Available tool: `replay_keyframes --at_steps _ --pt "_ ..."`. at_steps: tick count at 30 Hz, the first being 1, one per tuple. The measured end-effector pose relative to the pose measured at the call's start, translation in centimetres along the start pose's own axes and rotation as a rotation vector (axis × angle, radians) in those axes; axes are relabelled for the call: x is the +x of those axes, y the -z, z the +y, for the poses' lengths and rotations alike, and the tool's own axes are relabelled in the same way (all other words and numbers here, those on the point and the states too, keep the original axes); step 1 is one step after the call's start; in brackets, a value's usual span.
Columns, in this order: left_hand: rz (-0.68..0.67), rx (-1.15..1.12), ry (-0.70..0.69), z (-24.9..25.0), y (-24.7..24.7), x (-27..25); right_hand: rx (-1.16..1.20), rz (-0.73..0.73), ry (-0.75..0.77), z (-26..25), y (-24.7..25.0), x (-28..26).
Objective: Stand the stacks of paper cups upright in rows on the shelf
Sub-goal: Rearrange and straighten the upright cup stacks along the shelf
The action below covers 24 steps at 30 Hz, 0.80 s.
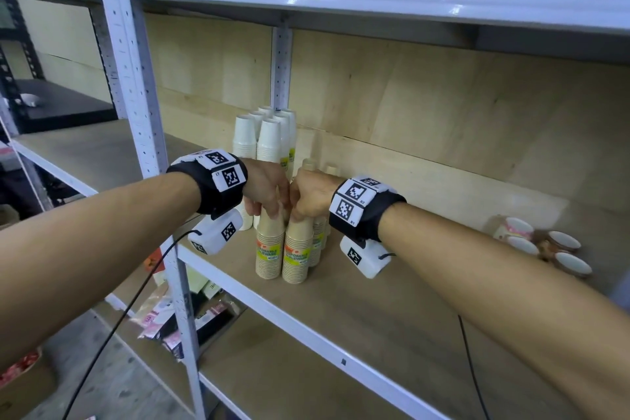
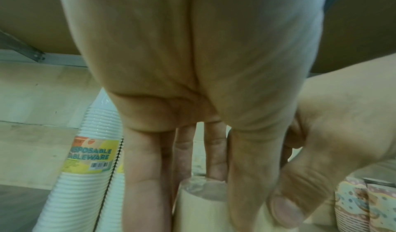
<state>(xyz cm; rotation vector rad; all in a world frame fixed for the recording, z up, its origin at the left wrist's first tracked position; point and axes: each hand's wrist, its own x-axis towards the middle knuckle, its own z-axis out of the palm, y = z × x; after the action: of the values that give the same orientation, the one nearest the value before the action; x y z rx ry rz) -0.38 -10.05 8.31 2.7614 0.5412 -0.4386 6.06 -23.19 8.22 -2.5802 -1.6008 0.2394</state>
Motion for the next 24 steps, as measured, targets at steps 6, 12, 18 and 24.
replay_keyframes --at_steps 6,12,18,24 --pt "-0.011 0.055 -0.014 1.0 0.2 0.0 -0.003 -0.003 0.01 0.9 0.1 -0.6" --pt "-0.063 0.106 -0.117 4.5 0.7 0.7 0.038 -0.081 -0.051 3.6 1.1 -2.3" --pt "-0.049 0.064 -0.259 8.8 1.7 2.9 0.052 -0.053 -0.245 8.2 2.3 -4.2" --pt "0.087 0.021 -0.354 12.8 1.9 6.2 0.024 0.048 -0.4 12.7 3.2 -6.4"
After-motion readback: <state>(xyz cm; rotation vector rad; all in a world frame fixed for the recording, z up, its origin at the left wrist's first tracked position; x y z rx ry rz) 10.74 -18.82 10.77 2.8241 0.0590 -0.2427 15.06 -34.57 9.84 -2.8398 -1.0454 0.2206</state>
